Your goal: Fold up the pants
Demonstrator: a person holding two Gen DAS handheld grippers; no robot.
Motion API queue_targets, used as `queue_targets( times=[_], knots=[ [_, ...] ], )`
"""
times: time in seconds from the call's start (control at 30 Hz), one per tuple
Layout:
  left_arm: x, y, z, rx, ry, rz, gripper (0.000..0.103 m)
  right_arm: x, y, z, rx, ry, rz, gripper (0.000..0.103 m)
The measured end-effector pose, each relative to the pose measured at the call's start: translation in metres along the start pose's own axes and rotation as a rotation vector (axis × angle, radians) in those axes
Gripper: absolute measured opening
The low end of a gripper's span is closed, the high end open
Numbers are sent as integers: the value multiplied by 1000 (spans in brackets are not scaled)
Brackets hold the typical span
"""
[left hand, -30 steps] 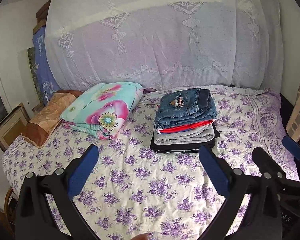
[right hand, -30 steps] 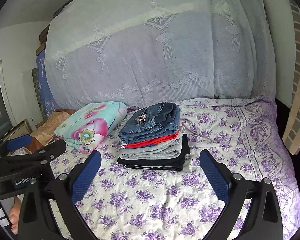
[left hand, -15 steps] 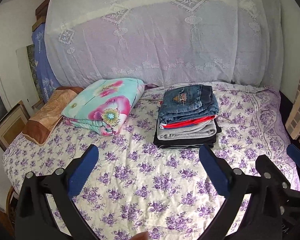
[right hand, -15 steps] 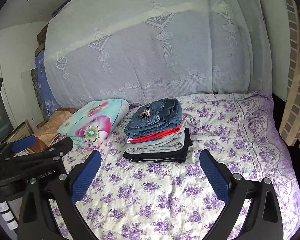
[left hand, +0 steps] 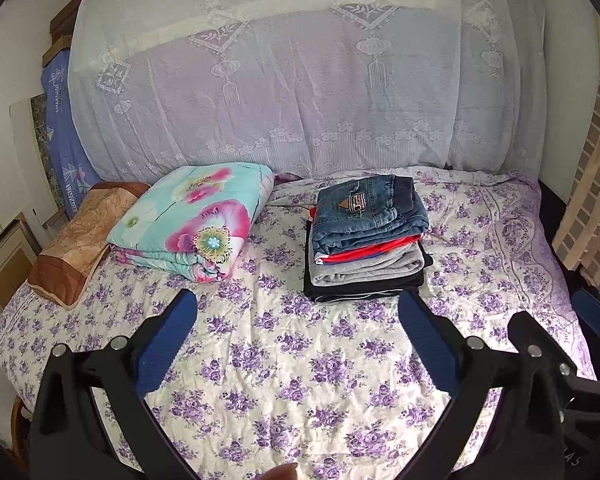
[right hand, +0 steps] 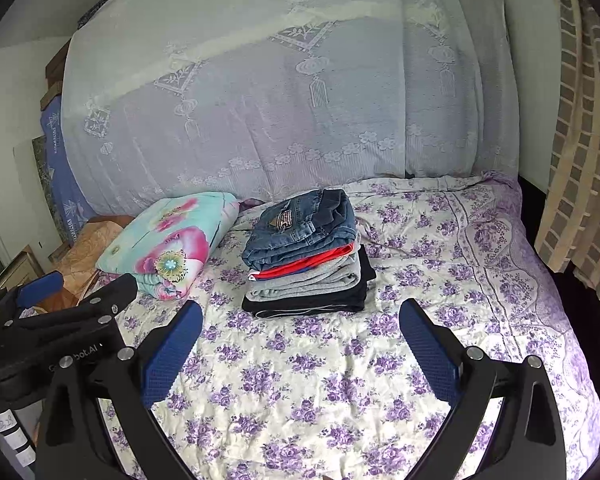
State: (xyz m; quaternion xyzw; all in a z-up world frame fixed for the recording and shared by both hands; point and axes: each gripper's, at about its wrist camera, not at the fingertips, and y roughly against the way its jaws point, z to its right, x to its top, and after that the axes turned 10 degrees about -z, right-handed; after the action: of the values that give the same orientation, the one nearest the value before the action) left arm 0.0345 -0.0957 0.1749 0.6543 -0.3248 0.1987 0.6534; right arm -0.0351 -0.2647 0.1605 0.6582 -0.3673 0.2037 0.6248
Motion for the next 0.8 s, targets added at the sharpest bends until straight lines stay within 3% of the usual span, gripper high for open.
queue_targets(
  times=[0.8],
  knots=[
    [10,-9,17,48,37,-7,98,25,-13,15,-3,33,20,99]
  ],
)
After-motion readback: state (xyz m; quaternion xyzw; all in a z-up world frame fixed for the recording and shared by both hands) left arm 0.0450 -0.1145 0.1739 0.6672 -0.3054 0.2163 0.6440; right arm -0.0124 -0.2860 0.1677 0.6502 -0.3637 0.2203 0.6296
